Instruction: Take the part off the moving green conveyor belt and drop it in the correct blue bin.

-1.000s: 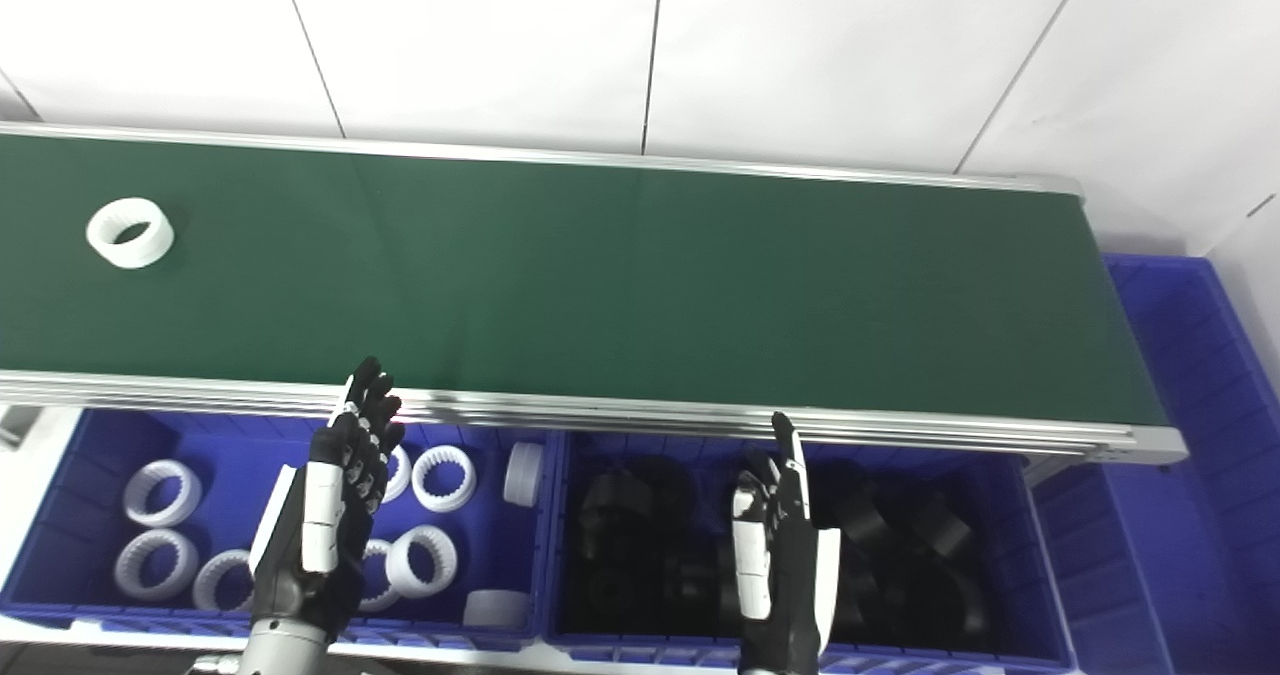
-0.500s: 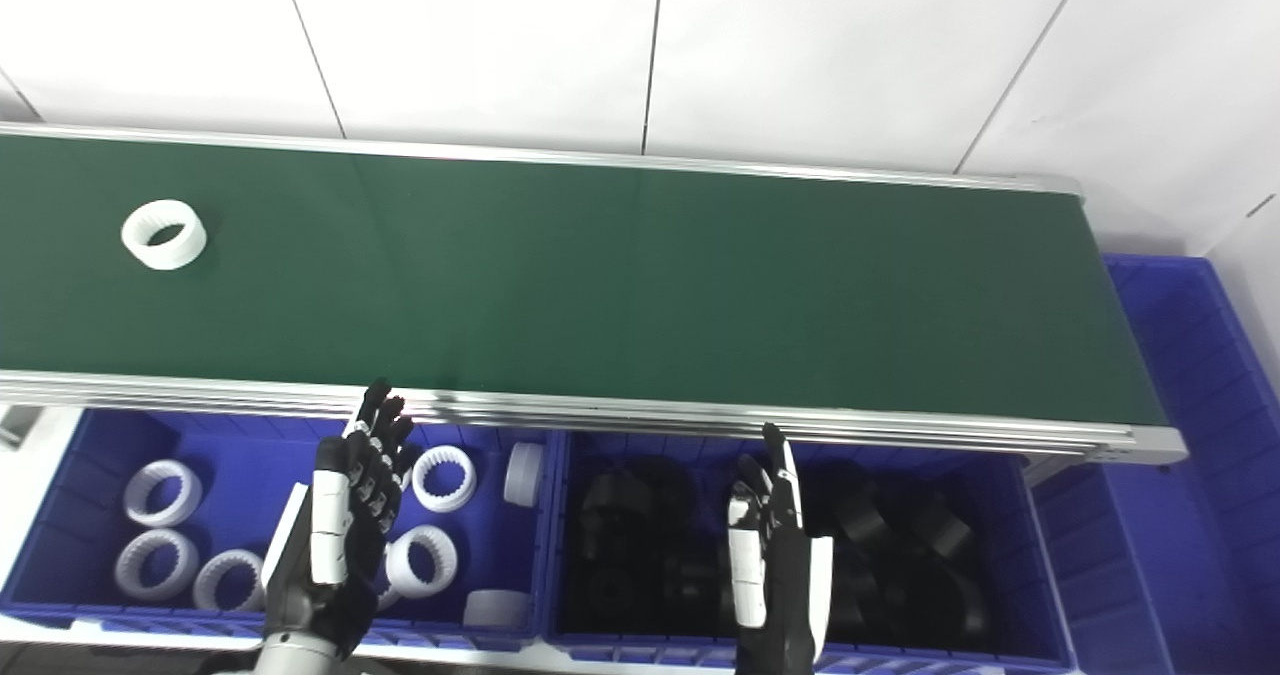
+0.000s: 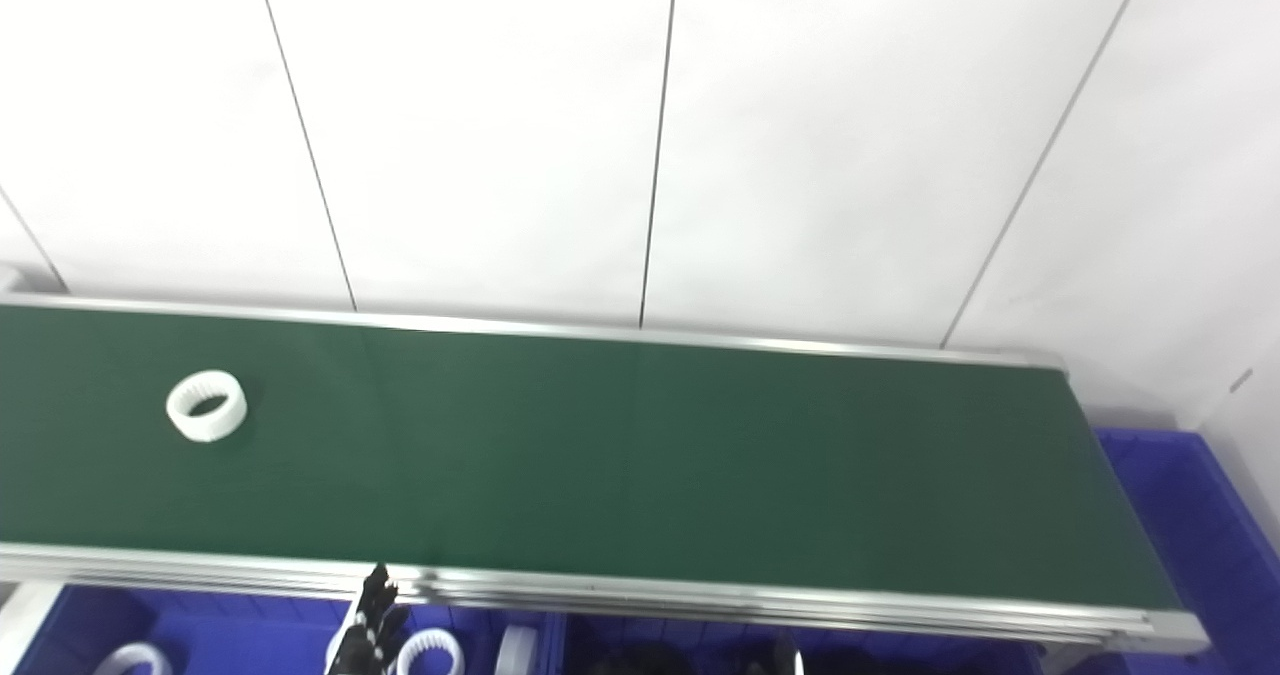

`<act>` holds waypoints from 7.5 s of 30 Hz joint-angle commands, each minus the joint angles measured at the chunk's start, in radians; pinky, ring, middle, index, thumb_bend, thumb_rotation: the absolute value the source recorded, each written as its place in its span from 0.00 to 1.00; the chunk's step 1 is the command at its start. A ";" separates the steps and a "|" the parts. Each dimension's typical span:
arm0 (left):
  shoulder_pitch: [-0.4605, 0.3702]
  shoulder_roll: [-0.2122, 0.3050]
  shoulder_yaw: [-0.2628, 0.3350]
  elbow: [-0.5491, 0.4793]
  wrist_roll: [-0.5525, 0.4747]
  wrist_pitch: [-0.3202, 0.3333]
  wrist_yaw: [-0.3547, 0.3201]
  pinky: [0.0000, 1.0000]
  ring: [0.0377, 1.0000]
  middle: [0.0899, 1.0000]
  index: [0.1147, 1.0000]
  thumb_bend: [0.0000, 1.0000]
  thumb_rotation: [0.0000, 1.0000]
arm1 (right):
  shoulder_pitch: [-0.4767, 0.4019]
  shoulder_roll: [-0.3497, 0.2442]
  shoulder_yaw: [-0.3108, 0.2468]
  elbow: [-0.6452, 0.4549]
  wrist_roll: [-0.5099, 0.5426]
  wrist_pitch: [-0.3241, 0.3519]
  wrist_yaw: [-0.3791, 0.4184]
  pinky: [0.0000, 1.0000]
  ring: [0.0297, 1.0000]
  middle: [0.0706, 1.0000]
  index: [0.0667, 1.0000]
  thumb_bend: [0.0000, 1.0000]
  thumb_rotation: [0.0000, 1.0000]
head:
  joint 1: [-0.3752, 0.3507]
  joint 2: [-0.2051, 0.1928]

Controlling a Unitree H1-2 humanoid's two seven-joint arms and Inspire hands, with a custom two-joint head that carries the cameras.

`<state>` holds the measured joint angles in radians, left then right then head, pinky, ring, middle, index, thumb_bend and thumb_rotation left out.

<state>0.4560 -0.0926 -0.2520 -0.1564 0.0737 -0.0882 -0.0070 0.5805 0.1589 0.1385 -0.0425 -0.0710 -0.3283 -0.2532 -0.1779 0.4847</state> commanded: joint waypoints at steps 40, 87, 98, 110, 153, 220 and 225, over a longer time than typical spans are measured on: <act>-0.462 0.148 0.015 -0.142 0.433 -0.044 -0.047 0.61 0.75 0.82 0.79 0.93 0.37 | -0.078 -0.010 -0.061 0.000 0.070 -0.031 0.098 0.96 0.96 1.00 1.00 0.71 1.00 | 0.124 0.068; -1.204 0.402 -0.323 0.715 0.890 0.094 -0.252 0.82 0.78 0.72 0.68 0.89 0.34 | -0.044 0.045 -0.022 -0.064 0.019 0.014 0.081 0.91 0.93 0.95 1.00 0.75 1.00 | 0.076 0.145; -1.194 0.375 -0.392 0.843 0.985 0.109 -0.006 0.69 0.68 0.64 0.61 0.87 0.26 | -0.019 0.050 -0.010 -0.097 0.030 0.030 0.083 0.90 0.92 0.94 1.00 0.76 1.00 | 0.068 0.156; -1.237 0.288 -0.430 1.109 0.897 0.035 0.117 0.66 0.45 0.39 0.47 0.51 0.01 | 0.007 0.056 0.005 -0.133 0.040 0.051 0.084 0.88 0.90 0.92 0.99 0.78 1.00 | 0.060 0.177; -1.070 0.417 -0.265 0.031 0.880 0.170 -0.449 0.48 0.38 0.42 0.42 0.52 0.00 | 0.016 0.020 0.001 -0.257 0.091 0.162 0.098 0.80 0.83 0.87 0.95 0.76 0.95 | 0.114 0.314; -0.239 0.190 -0.110 -0.445 0.431 0.212 -0.356 1.00 1.00 1.00 1.00 0.79 0.72 | -0.002 0.042 0.008 -0.340 0.059 0.253 0.102 0.74 0.79 0.83 0.90 0.82 0.91 | -0.064 0.393; -0.116 0.086 -0.067 -0.591 0.065 0.471 -0.405 1.00 1.00 1.00 1.00 0.81 0.77 | -0.009 0.072 0.043 -0.301 0.006 0.245 0.077 0.75 0.79 0.85 0.92 0.82 0.92 | -0.177 0.372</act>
<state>0.3009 0.0198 -0.3425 -0.6558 0.3495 0.2704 -0.3990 0.5679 0.1711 0.1419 -0.3323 -0.0168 -0.0335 -0.1626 -0.3554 0.8561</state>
